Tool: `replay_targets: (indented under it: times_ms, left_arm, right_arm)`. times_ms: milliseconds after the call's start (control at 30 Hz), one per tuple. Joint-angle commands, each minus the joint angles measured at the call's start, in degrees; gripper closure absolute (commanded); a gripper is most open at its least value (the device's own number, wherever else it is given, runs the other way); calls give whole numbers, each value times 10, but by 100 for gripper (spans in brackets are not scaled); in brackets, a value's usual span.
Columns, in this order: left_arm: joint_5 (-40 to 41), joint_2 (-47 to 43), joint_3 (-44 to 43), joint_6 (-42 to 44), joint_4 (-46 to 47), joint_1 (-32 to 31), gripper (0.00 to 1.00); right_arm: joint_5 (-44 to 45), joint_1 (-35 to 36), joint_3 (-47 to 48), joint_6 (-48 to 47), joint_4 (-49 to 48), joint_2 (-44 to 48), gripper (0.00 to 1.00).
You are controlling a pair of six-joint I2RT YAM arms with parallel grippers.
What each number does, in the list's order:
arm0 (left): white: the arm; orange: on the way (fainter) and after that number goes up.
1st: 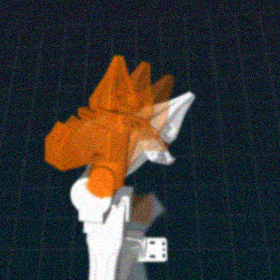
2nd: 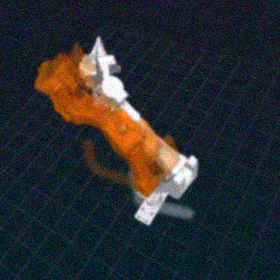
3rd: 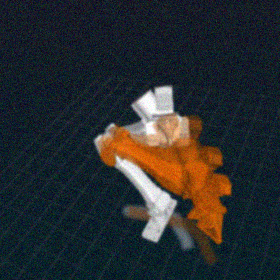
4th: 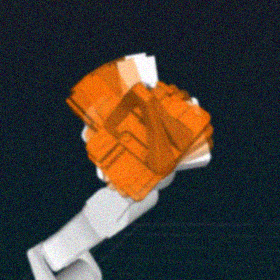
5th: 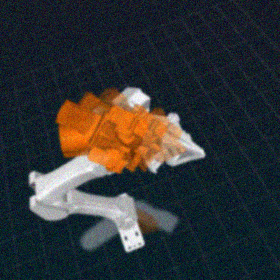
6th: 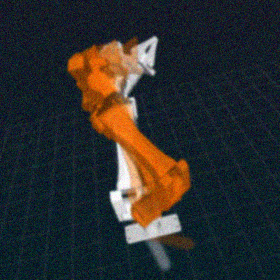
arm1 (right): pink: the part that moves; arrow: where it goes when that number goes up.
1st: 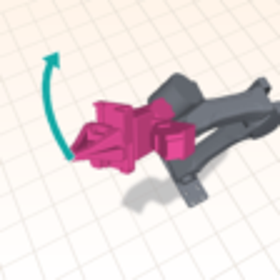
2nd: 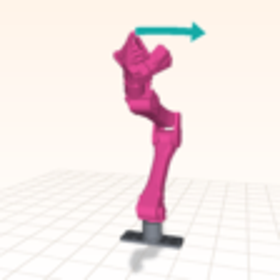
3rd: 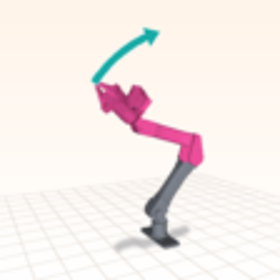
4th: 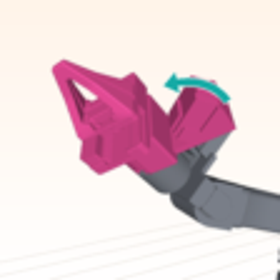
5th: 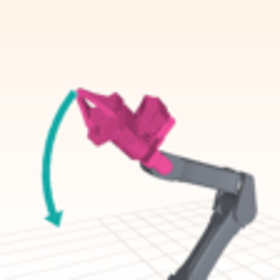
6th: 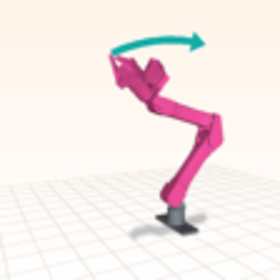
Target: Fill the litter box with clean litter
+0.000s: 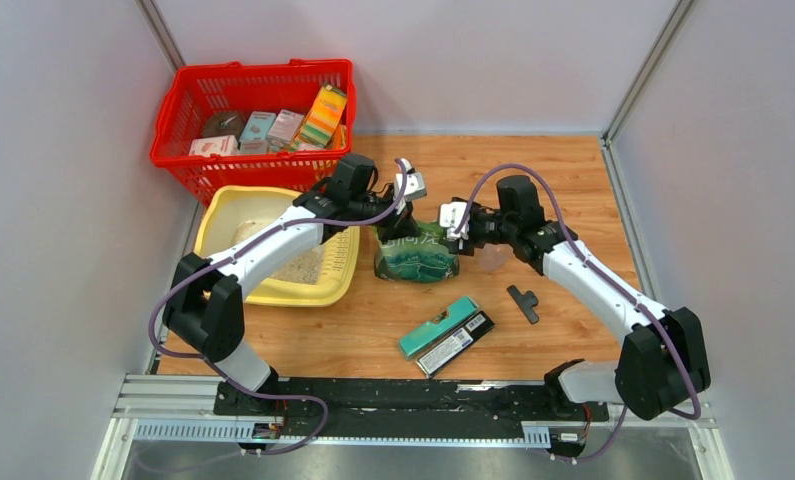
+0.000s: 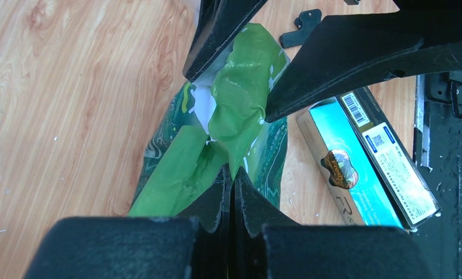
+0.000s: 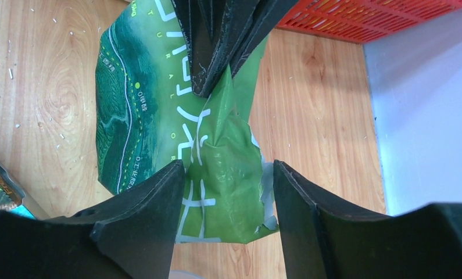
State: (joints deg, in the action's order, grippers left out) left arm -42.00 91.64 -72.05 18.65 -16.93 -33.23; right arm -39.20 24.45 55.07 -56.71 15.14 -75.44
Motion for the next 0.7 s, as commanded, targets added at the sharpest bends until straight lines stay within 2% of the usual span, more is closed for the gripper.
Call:
replay_targets:
  times_ms: [0, 100, 233, 400, 667]
  left_arm:
    - [-54, -10, -9, -37, -20, 5, 96]
    - [-56, -8, -12, -40, -26, 5, 96]
    - [-64, -6, -17, -36, -36, 5, 96]
    - [-64, -3, -21, -34, -46, 5, 96]
    - [-67, 1, -30, -30, -56, 7, 96]
  right_arm:
    - [1, -7, -1, -53, -12, -4, 41]
    - [-3, -6, -8, -77, -19, -6, 42]
    - [-11, -6, -58, -87, -110, 28, 38]
    - [-40, -6, -40, -94, -82, 33, 39]
    - [-26, -6, -31, -97, -64, 7, 44]
